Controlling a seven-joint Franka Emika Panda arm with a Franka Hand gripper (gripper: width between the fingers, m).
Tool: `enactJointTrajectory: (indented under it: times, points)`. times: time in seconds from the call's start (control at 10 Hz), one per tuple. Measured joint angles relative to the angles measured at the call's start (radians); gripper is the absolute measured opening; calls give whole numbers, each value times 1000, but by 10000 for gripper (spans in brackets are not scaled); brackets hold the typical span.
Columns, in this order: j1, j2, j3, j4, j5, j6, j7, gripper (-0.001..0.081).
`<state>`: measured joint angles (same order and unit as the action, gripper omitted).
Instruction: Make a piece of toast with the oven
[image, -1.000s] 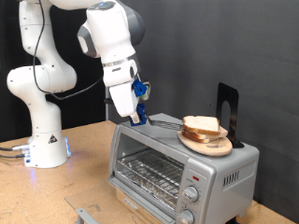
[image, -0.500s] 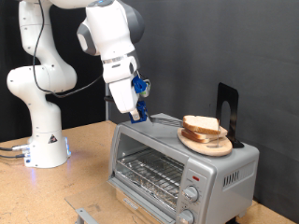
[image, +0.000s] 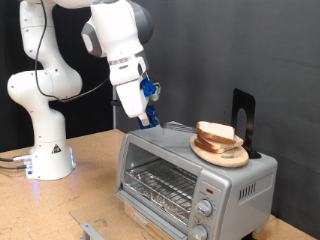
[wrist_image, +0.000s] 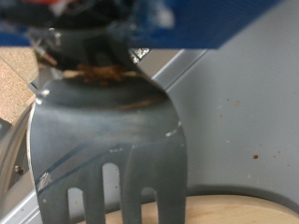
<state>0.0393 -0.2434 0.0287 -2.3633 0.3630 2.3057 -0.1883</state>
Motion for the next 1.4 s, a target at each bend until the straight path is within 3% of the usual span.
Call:
enactJointTrajectory:
  times: [1.4]
  points:
    - [1,97,66,75,-3,25,77,401]
